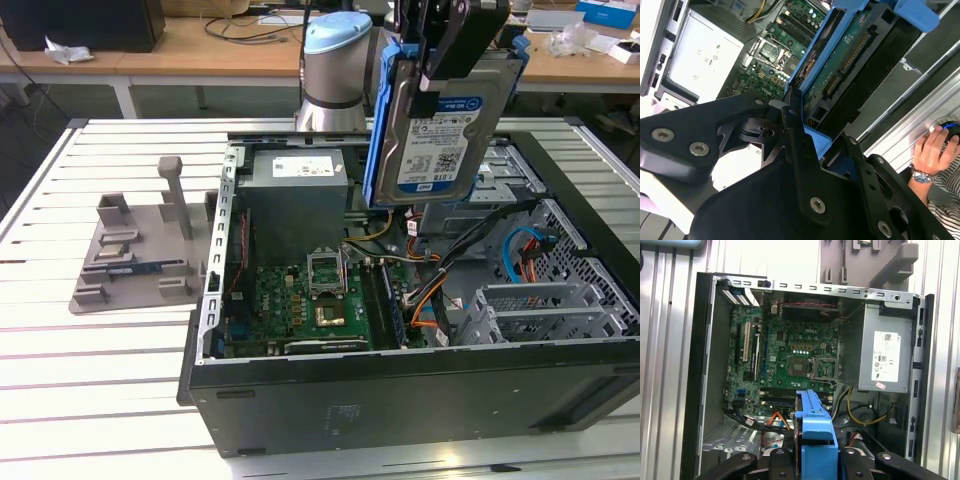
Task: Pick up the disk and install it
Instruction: 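Pick up the disk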
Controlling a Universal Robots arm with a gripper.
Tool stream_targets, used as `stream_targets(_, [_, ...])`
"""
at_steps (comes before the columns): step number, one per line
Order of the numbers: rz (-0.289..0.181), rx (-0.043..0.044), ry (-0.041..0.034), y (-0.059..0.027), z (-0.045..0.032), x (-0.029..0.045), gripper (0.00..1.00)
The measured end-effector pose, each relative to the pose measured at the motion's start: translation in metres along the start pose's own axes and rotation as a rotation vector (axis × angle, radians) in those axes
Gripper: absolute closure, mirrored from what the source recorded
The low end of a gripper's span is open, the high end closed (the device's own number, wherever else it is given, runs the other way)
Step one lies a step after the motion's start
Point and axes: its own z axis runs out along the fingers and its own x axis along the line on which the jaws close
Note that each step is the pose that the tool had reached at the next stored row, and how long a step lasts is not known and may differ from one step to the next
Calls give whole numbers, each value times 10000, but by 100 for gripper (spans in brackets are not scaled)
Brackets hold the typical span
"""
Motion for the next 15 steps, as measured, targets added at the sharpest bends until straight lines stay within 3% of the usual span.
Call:
stream_targets(3, [0,0,-1,6,3,67,63])
stream_targets(7, [0,0,0,26,6,316,63])
stream_targets(12, [0,0,-1,39,7,473,63])
stream_targets(15, [2,1,-1,54,8,641,63])
